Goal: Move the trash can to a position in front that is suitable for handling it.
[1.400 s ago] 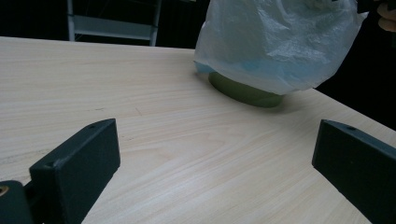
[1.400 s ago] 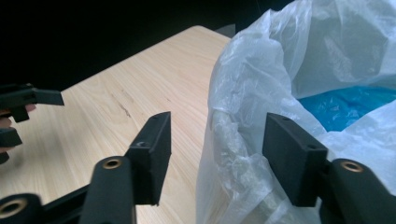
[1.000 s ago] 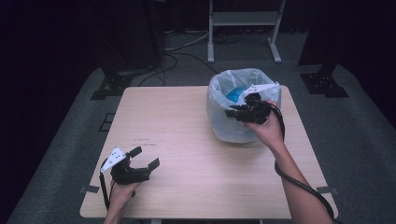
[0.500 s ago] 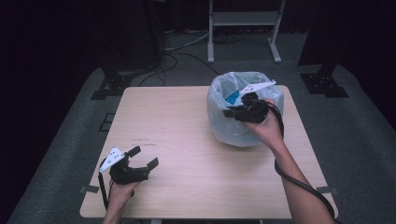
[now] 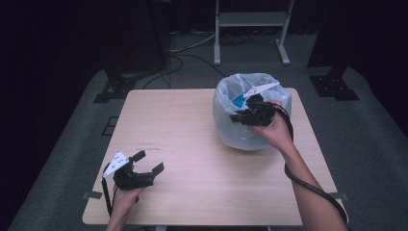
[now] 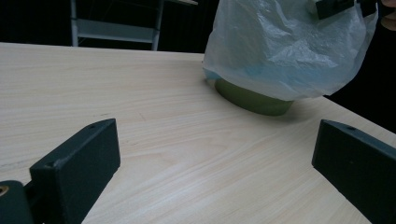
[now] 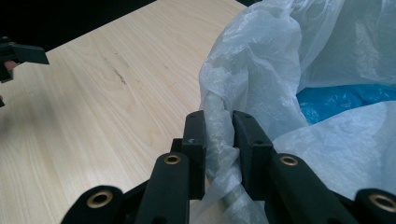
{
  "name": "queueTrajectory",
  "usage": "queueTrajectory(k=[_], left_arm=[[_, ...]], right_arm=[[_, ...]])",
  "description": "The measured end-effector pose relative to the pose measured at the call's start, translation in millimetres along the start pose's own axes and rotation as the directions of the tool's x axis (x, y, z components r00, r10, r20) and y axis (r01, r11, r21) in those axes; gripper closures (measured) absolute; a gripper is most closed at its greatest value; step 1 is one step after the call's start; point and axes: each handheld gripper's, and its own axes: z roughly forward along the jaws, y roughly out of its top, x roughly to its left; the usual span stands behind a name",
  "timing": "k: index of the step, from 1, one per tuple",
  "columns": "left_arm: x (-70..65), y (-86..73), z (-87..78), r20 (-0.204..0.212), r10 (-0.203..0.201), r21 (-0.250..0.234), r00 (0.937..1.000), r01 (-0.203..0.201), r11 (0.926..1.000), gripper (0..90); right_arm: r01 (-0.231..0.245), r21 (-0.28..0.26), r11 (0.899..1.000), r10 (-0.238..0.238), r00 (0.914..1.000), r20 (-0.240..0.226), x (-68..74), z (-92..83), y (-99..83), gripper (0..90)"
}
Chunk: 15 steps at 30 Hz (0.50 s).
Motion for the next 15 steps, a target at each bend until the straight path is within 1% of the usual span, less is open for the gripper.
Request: queueTrajectory(k=[4,7,9,12,15], left_arm=[[0.3,2.7,-2.1,-0.007,0.001,-0.007,1.0000,-0.001,1.0000,0.0],[-1.0,7.9,-4.7,-0.013,0.014,-0.008,0.9998,-0.014,0.9999,0.0],[-2.3,12.1,-7.3,-0.018,0.020,-0.013,0.9996,-0.020,0.9997,0.0],[-4.0,17.8,-11.8,-0.023,0.036,-0.022,0.9991,-0.036,0.9991,0.0],[-4.7,22.8,-16.5,-0.018,0.031,-0.034,0.9994,-0.032,0.9989,0.0]], right_arm=[[0.023,-0.002,1.000,-0.023,0.9996,-0.019,5.9,2.4,0.9,75.6],[0.054,-0.004,0.999,-0.055,0.9977,-0.040,16.0,6.1,2.7,75.5],[0.081,-0.007,0.997,-0.082,0.9951,-0.056,24.4,9.4,4.1,75.5],[0.101,-0.029,0.994,-0.104,0.9890,-0.105,38.0,15.1,7.0,76.3],[0.130,-0.032,0.991,-0.133,0.9827,-0.129,49.7,20.4,9.9,76.3]])
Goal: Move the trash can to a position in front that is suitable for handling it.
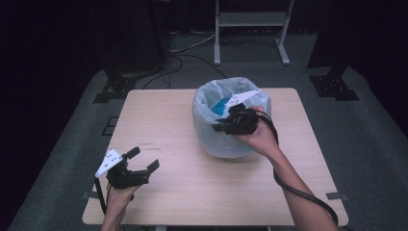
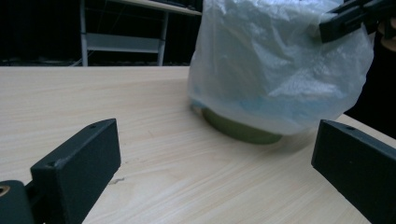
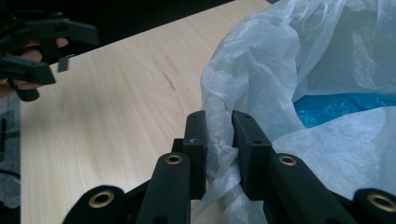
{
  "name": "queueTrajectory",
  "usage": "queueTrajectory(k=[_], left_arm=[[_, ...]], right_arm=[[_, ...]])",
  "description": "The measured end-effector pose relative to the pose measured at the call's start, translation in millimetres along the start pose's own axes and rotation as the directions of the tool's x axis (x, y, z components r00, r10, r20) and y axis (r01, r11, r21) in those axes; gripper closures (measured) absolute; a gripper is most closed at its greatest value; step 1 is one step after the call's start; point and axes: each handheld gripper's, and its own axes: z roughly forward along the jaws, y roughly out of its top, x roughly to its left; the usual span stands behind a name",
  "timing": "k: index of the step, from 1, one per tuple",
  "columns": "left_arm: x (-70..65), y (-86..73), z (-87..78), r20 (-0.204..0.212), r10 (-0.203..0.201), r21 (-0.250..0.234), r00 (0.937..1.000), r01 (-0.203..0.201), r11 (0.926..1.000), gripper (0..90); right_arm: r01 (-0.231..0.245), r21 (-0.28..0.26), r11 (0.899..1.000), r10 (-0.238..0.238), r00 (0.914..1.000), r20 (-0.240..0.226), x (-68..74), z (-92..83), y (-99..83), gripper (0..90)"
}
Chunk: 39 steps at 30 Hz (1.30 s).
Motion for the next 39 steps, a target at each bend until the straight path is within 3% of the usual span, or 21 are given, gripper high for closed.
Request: queueTrajectory(k=[8,13,21,25,32,39], left_arm=[[0.3,14.3,-12.3,-0.019,0.017,-0.014,0.9997,-0.018,0.9997,0.0],[-1.8,22.2,-17.1,-0.023,0.039,-0.014,0.9990,-0.039,0.9991,0.0],[-4.5,39.0,-24.4,-0.025,0.059,-0.029,0.9980,-0.059,0.9978,0.0],[-6.8,48.6,-23.0,-0.006,0.064,-0.031,0.9979,-0.064,0.9975,0.0],[-9.0,66.3,-23.0,0.003,0.075,-0.033,0.9972,-0.075,0.9967,0.0],[-8.2,78.6,-16.7,-0.002,0.087,-0.001,0.9962,-0.087,0.9962,0.0]], right_arm=[[0.078,-0.012,0.997,-0.079,0.9937,-0.079,29.6,17.1,9.2,76.6],[0.131,-0.022,0.991,-0.132,0.9836,-0.123,46.8,27.3,14.9,76.6],[0.175,-0.027,0.984,-0.177,0.9652,-0.192,66.0,38.3,23.3,77.0],[0.205,-0.036,0.978,-0.208,0.9516,-0.226,79.0,43.5,25.9,77.0],[0.267,-0.049,0.963,-0.269,0.9188,-0.289,106.8,48.7,28.0,76.8],[0.297,-0.065,0.953,-0.302,0.8960,-0.326,119.3,49.7,26.9,76.4]])
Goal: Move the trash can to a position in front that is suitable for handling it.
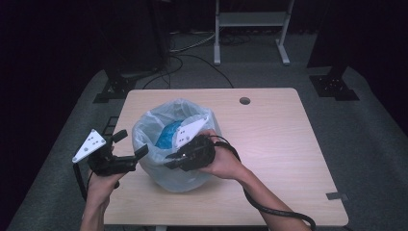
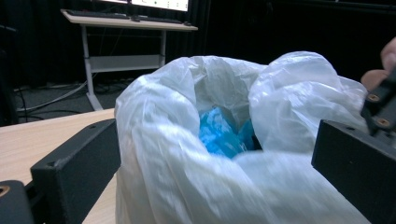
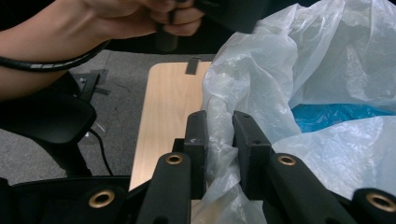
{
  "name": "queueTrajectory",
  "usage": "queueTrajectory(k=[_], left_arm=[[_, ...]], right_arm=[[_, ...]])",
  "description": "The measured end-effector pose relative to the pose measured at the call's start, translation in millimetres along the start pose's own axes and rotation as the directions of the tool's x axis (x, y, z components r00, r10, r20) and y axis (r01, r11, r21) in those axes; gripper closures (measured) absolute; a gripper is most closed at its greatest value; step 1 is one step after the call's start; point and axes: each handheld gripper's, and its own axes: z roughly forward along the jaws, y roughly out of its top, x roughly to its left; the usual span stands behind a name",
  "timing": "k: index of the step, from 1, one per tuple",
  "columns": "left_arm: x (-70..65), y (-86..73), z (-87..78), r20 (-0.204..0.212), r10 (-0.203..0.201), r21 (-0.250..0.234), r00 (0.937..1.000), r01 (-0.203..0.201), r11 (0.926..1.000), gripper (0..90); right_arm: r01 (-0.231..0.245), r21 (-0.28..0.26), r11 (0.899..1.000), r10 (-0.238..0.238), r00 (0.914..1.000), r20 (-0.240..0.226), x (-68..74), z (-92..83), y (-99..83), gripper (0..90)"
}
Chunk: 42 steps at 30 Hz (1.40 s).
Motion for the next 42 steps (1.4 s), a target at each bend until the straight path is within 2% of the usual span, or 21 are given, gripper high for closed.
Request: queueTrajectory(k=[2,5,7,10,14,18,23,25,26,29,30,31,34,36,39,41,42], left_arm=[[2.8,2.7,4.2,0.000,-0.008,0.005,1.0000,0.008,1.0000,0.0],[7.6,6.1,10.8,0.008,-0.014,0.027,0.9999,0.013,0.9996,3.5],[10.6,7.0,16.1,0.006,-0.022,0.043,0.9997,0.021,0.9988,3.8],[14.0,6.9,22.7,0.015,-0.047,0.065,0.9988,0.046,0.9969,5.0],[16.6,6.0,28.7,0.003,-0.052,0.100,0.9986,0.052,0.9937,8.5],[18.4,6.1,31.7,-0.009,-0.055,0.111,0.9984,0.056,0.9923,13.1],[18.8,9.6,31.1,-0.029,-0.049,0.116,0.9984,0.052,0.9918,21.7],[19.1,11.2,30.2,-0.045,-0.045,0.124,0.9980,0.051,0.9910,26.7],[19.2,11.8,29.8,-0.056,-0.041,0.129,0.9976,0.048,0.9905,29.5],[19.6,12.3,28.2,-0.087,-0.029,0.133,0.9958,0.040,0.9903,39.8],[19.6,12.2,27.9,-0.097,-0.025,0.132,0.9950,0.037,0.9906,42.8],[19.5,12.1,27.8,-0.108,-0.018,0.132,0.9940,0.032,0.9908,46.0],[19.8,12.2,26.8,-0.131,-0.004,0.132,0.9914,0.022,0.9910,54.9],[20.0,12.0,26.0,-0.145,0.007,0.130,0.9894,0.012,0.9914,60.0],[20.8,12.7,23.2,-0.155,0.012,0.117,0.9878,0.006,0.9931,69.5],[20.8,14.1,20.6,-0.158,0.020,0.108,0.9872,-0.003,0.9941,74.7],[21.3,15.0,19.0,-0.156,0.024,0.108,0.9874,-0.007,0.9941,77.2]], right_arm=[[-0.007,-0.008,1.000,0.007,0.9999,-0.010,1.1,-0.4,-1.1,75.3],[-0.014,-0.014,1.000,0.014,0.9999,-0.004,1.4,-4.4,-4.9,57.7],[-0.032,-0.047,0.998,0.032,0.9995,-0.006,0.3,-11.6,-9.2,48.1],[-0.085,-0.113,0.990,0.084,0.9963,-0.016,-4.3,-26.1,-16.3,40.3],[-0.133,-0.163,0.978,0.138,0.9901,0.021,-8.8,-47.2,-25.2,34.8],[-0.177,-0.212,0.961,0.195,0.9785,0.066,-14.1,-68.2,-34.2,31.5],[-0.219,-0.261,0.940,0.264,0.9520,0.154,-21.4,-86.7,-42.3,29.6],[-0.245,-0.279,0.929,0.304,0.9331,0.193,-26.3,-92.5,-45.2,27.9],[-0.253,-0.286,0.924,0.315,0.9279,0.199,-28.1,-94.1,-46.3,27.7],[-0.293,-0.306,0.906,0.372,0.8952,0.245,-36.3,-98.0,-50.8,25.9],[-0.302,-0.310,0.902,0.385,0.8871,0.255,-38.0,-98.4,-51.9,25.9],[-0.318,-0.309,0.896,0.403,0.8745,0.270,-40.5,-98.6,-53.0,25.9],[-0.357,-0.312,0.881,0.446,0.8473,0.289,-47.4,-97.3,-55.9,25.8],[-0.377,-0.309,0.873,0.464,0.8368,0.291,-51.6,-94.9,-57.3,25.6],[-0.417,-0.306,0.856,0.500,0.8176,0.285,-59.7,-89.1,-59.6,25.7],[-0.434,-0.305,0.848,0.515,0.8096,0.281,-62.9,-86.3,-60.7,25.7],[-0.440,-0.303,0.846,0.519,0.8087,0.276,-64.8,-84.5,-61.3,25.7]])
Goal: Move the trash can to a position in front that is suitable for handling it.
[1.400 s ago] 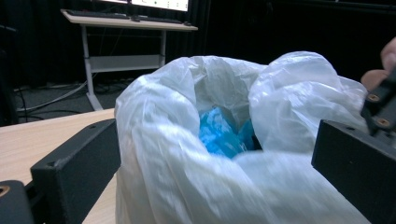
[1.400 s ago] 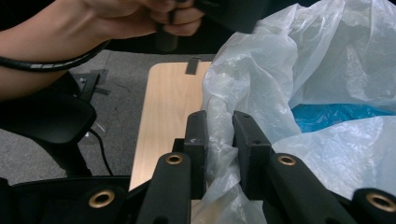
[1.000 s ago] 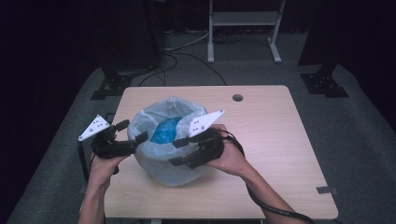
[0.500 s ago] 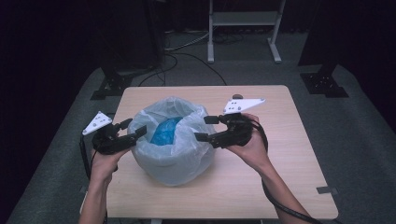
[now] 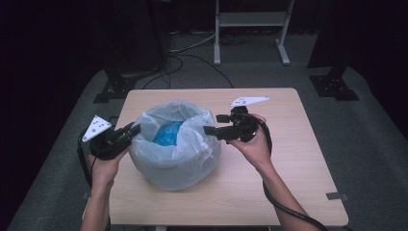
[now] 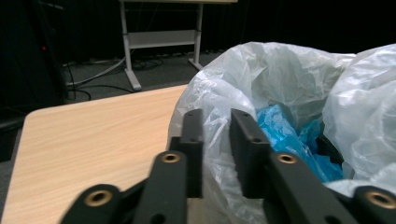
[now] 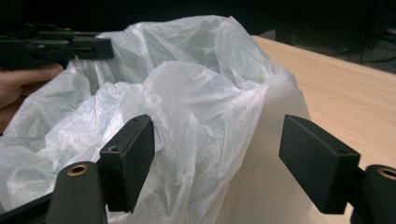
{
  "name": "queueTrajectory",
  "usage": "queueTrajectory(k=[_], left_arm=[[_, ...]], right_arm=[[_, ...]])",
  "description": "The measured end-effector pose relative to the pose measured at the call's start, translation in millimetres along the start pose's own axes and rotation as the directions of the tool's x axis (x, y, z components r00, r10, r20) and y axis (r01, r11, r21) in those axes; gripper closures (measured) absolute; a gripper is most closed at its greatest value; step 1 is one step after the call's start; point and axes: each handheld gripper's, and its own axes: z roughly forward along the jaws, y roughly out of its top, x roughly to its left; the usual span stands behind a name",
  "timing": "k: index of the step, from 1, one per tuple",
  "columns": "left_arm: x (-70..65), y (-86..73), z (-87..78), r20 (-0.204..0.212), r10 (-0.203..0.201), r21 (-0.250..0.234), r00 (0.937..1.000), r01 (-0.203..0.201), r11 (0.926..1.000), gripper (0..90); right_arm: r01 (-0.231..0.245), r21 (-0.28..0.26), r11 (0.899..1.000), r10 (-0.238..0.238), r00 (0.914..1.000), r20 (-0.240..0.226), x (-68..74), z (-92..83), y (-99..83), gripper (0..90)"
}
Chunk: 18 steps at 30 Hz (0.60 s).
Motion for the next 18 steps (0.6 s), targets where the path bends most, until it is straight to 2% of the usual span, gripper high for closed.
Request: queueTrajectory(k=[4,10,18], left_arm=[[0.5,3.0,-4.8,0.028,0.005,-0.015,0.9996,-0.005,0.9999,86.4],[-0.3,6.5,-7.7,0.061,-0.008,-0.040,0.9981,0.010,0.9991,88.6],[3.1,14.9,-15.3,0.078,-0.035,-0.078,0.9964,0.041,0.9961,88.8]], right_arm=[[-0.022,0.008,1.000,0.022,0.9997,0.003,-4.2,7.7,-0.6,25.8],[-0.037,0.019,0.999,0.037,0.9992,0.015,-7.0,17.4,0.2,29.8],[-0.028,0.019,0.999,0.027,0.9988,0.041,-8.4,19.7,2.2,46.5]])
